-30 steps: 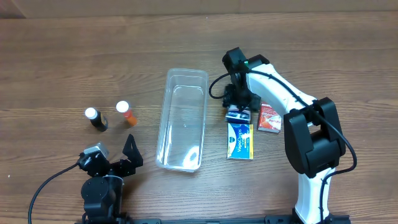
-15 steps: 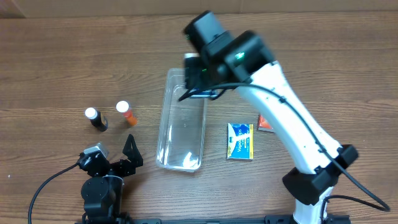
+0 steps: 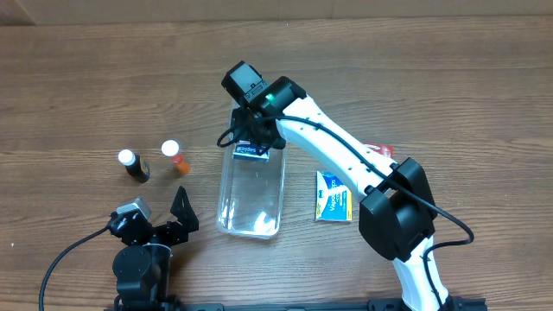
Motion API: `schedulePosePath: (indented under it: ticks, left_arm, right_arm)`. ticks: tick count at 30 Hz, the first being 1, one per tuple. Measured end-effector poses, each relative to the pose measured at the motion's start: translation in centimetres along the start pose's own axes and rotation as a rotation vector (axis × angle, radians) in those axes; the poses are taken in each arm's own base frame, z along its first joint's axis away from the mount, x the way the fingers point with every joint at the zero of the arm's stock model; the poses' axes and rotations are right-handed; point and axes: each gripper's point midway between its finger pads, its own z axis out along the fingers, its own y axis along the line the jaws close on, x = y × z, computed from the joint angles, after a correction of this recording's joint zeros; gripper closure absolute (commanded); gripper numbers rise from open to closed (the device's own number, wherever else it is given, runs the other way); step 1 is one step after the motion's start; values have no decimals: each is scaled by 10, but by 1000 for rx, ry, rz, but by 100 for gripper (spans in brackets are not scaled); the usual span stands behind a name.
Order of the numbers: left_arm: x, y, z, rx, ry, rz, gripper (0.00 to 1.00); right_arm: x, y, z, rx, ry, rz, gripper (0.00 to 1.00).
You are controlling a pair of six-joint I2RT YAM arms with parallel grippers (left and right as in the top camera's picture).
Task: Pack container
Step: 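Carry the white box left and drop it into the container, then grasp the blue-yellow box with the right gripper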
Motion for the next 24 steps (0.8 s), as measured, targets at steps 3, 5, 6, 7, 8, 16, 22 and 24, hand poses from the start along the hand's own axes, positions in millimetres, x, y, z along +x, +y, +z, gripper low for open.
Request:
schedulePosePath:
  ticks: [3, 5, 6, 7, 8, 16, 22, 24]
  left_arm:
    - [0, 0, 0, 0, 0, 0, 0]
    - [0, 0, 0, 0, 0, 0, 0]
    - [0, 0, 0, 0, 0, 0, 0]
    - [0, 0, 0, 0, 0, 0, 0]
    - [0, 0, 0, 0, 0, 0, 0]
    - [0, 0, 0, 0, 0, 0, 0]
    - [0, 0, 0, 0, 0, 0, 0]
    - [0, 0, 0, 0, 0, 0, 0]
  right_arm:
    - [-4, 6, 0, -23, -16, 3, 29]
    - [-3, 2, 2, -8, -13, 3, 29]
    - [-3, 0, 4, 3, -14, 4, 26]
    - [-4, -1, 7, 11, -15, 2, 23]
    - [-4, -4, 13, 29, -17, -7, 17]
    - [1, -20, 16, 95, 21, -86, 2]
    - [-10, -64, -116, 83, -50, -101, 0]
    - [-9, -94, -170, 97, -98, -70, 0]
